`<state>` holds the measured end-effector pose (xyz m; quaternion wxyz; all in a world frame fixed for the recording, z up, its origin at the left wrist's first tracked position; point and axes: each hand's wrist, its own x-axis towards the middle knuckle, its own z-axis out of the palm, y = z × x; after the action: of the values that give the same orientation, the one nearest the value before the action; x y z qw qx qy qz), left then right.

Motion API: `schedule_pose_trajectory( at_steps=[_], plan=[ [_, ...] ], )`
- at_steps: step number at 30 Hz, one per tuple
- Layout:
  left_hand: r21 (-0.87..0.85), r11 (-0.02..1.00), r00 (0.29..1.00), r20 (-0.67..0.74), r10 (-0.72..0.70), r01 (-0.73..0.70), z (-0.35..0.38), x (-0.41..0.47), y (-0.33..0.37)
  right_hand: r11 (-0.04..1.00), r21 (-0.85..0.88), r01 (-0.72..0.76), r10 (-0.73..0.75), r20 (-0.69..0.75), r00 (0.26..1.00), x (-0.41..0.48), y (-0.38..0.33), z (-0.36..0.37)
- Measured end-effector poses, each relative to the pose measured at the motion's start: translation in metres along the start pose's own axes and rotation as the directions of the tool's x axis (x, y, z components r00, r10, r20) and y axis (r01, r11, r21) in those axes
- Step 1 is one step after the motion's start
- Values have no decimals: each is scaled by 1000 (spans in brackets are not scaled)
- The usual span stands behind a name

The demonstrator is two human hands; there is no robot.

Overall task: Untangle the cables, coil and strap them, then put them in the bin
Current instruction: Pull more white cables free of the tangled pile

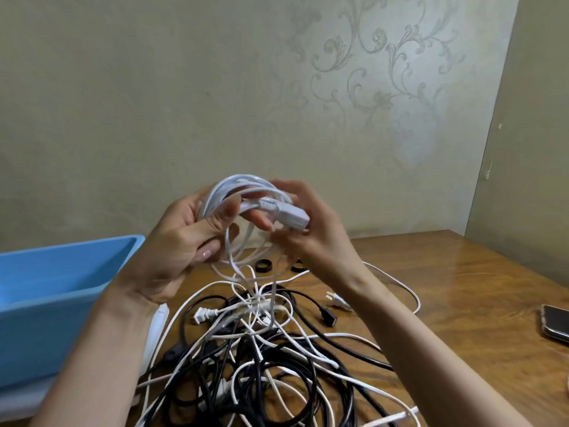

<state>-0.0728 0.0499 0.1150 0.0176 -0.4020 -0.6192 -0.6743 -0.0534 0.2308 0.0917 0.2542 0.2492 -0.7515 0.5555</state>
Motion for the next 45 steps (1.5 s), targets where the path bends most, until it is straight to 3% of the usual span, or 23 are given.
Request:
schedule_pose_trajectory(
  at_steps=[7, 10, 13, 15, 17, 18, 19, 21, 23, 24, 26, 29, 32, 34, 35, 36, 37, 38, 39, 40, 42, 43, 45],
  plan=[
    [-19, 991, 985, -102, -135, 134, 17, 2, 3, 996, -38, 77, -84, -244, 966, 4, 3, -17],
    [-3, 981, 979, -58, -196, 196, 12, 3, -2, 998, -40, 57, -67, -322, 944, 5, 7, -12],
    [-86, 965, 964, -84, -253, 246, 4, 3, -9, 959, -255, 123, -227, -438, 870, 3, 2, -11],
    [-120, 964, 964, -92, -250, 238, 5, 5, -14, 927, -371, 52, -195, -361, 912, 0, -8, -8],
    [-129, 971, 972, -95, -215, 202, 11, 7, -16, 913, -395, -101, 43, -154, 987, -3, -11, 4],
    [-144, 970, 973, -100, -209, 194, 13, 7, -14, 906, -395, -155, 136, -76, 988, -5, -10, 13],
    [-165, 969, 975, -97, -201, 184, 17, 6, -12, 920, -350, -177, 182, -20, 983, -8, -7, 22],
    [-189, 969, 977, -109, -184, 162, 21, 6, -10, 961, -98, -259, 263, 38, 964, -10, -3, 37],
    [-140, 979, 964, -201, -173, 147, 21, 6, -10, 933, 135, -334, 324, 92, 942, -10, -4, 36],
    [-89, 985, 951, -261, -164, 145, 19, 7, -13, 931, 156, -331, 321, 83, 943, -9, -6, 31],
    [127, 976, 921, -372, -118, 177, 10, 9, -20, 941, 176, -290, 295, 1, 956, -7, -13, 17],
    [391, 874, 894, -436, -100, 288, -8, 9, -28, 920, 327, -215, 283, -179, 942, 0, -14, -6],
    [351, 872, 896, -401, -188, 340, -16, 8, -30, 841, 535, -83, 332, -389, 859, 9, -5, -25],
    [310, 887, 877, -446, -182, 341, -16, 9, -29, 794, 606, -43, 379, -440, 814, 15, 3, -41],
    [281, 899, 863, -474, -174, 336, -17, 10, -28, 832, 546, -93, 382, -444, 810, 17, 8, -49],
    [238, 915, 855, -488, -179, 327, -18, 11, -27, 916, 342, -212, 356, -444, 823, 17, 12, -56],
    [169, 937, 856, -479, -192, 304, -18, 11, -24, 936, -19, -352, 309, -436, 845, 16, 16, -63],
    [79, 958, 863, -459, -211, 277, -18, 12, -21, 826, -374, -423, 258, -417, 872, 14, 18, -67],
    [-33, 967, 869, -431, -243, 253, -17, 12, -16, 653, -621, -434, 208, -404, 891, 12, 19, -68],
    [-141, 959, 876, -392, -281, 244, -16, 12, -12, 552, -734, -397, 122, -400, 908, 9, 16, -63],
    [-324, 921, 897, -308, -317, 215, -9, 12, -4, 641, -738, -212, -115, -365, 924, 4, -2, -45],
    [-390, 902, 913, -272, -304, 185, -6, 12, -3, 687, -711, -153, -150, -344, 927, 2, -11, -37],
    [-466, 880, 947, -236, -218, 87, -1, 10, -1, 713, -667, -216, 133, -173, 976, -1, -22, -23]
  ],
)
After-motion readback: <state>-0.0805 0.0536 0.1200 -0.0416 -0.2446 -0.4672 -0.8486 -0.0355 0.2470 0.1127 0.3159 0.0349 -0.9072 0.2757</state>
